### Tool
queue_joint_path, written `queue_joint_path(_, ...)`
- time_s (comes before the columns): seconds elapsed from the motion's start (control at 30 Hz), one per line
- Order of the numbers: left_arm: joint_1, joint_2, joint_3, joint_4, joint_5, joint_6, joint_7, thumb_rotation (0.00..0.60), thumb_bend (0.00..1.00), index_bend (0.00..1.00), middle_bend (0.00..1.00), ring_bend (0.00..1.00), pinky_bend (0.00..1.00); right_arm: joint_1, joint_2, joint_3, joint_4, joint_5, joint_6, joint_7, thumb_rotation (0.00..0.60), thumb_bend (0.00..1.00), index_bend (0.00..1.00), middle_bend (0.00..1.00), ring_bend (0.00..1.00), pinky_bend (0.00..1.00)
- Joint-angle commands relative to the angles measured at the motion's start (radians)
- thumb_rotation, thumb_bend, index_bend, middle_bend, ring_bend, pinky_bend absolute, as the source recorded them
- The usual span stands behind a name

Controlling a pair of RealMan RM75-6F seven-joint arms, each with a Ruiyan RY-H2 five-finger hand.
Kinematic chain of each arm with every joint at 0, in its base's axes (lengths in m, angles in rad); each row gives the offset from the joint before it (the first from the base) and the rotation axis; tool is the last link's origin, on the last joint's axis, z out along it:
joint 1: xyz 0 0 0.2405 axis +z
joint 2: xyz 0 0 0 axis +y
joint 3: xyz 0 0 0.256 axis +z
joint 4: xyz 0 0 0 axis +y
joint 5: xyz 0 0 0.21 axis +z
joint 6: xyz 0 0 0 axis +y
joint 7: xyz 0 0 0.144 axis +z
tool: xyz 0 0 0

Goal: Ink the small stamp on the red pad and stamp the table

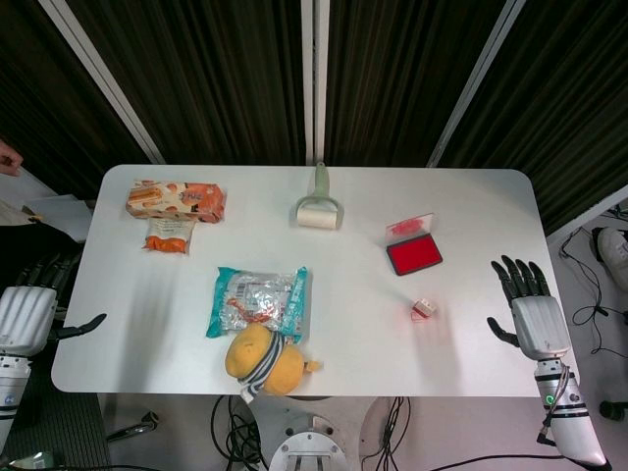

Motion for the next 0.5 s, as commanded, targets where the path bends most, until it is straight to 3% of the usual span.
queue_joint_path(0.03, 0.000, 0.000, 0.000, -0.001, 0.000, 0.000, 0.001, 0.330, 0.12, 0.08, 0.19, 0.12, 0.20, 0.000, -0.001, 0.000, 0.001, 0.000, 0.000, 0.000, 0.600, 0.16, 0.00, 0.00, 0.00, 0.00)
queue_joint_path(0.5, 0.000, -0.001, 0.002, -0.001, 0.009, 0.004, -0.004, 0.330, 0.12, 0.08, 0.19, 0.12, 0.20, 0.001, -0.021, -0.012, 0.004, -0.009, -0.007, -0.035, 0.600, 0.16, 0.00, 0.00, 0.00, 0.00)
